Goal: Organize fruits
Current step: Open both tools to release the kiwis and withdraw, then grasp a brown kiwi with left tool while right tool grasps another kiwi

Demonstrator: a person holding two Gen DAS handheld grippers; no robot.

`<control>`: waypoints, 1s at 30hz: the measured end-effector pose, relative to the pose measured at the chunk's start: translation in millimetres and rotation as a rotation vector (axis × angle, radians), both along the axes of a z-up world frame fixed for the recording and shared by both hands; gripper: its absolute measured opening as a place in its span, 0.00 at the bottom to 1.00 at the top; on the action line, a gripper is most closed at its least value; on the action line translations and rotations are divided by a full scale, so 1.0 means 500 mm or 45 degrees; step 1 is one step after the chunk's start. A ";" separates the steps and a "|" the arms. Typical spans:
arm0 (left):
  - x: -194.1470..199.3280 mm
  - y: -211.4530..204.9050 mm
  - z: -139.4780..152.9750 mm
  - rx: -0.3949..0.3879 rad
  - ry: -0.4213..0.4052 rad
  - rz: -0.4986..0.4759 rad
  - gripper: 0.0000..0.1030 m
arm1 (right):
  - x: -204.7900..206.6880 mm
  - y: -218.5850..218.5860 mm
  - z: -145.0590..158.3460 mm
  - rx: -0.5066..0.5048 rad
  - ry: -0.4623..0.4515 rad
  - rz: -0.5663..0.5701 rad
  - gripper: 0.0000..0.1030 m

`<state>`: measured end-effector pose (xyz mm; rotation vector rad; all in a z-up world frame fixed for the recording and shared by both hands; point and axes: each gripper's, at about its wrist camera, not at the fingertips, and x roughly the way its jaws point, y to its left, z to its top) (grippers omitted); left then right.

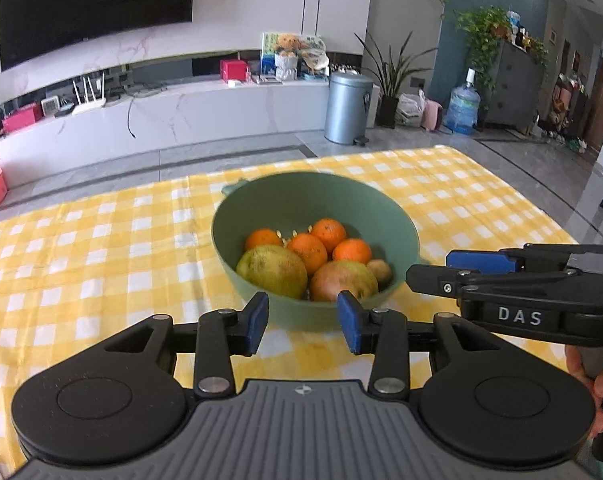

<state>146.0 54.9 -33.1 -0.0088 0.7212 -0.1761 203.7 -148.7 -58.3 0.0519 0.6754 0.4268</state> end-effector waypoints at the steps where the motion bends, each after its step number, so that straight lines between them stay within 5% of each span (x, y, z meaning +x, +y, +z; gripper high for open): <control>1: -0.001 0.002 -0.004 -0.010 0.022 -0.009 0.45 | -0.007 0.001 0.000 -0.007 0.003 0.008 0.43; 11: -0.010 0.008 -0.061 -0.029 0.300 -0.126 0.45 | -0.033 -0.004 -0.023 0.062 0.205 0.096 0.37; 18: -0.047 -0.014 -0.084 0.010 0.365 -0.231 0.45 | -0.042 0.009 -0.081 0.110 0.467 0.139 0.29; 30: -0.071 -0.076 -0.119 0.115 0.406 -0.377 0.45 | -0.041 0.000 -0.113 0.160 0.591 0.104 0.28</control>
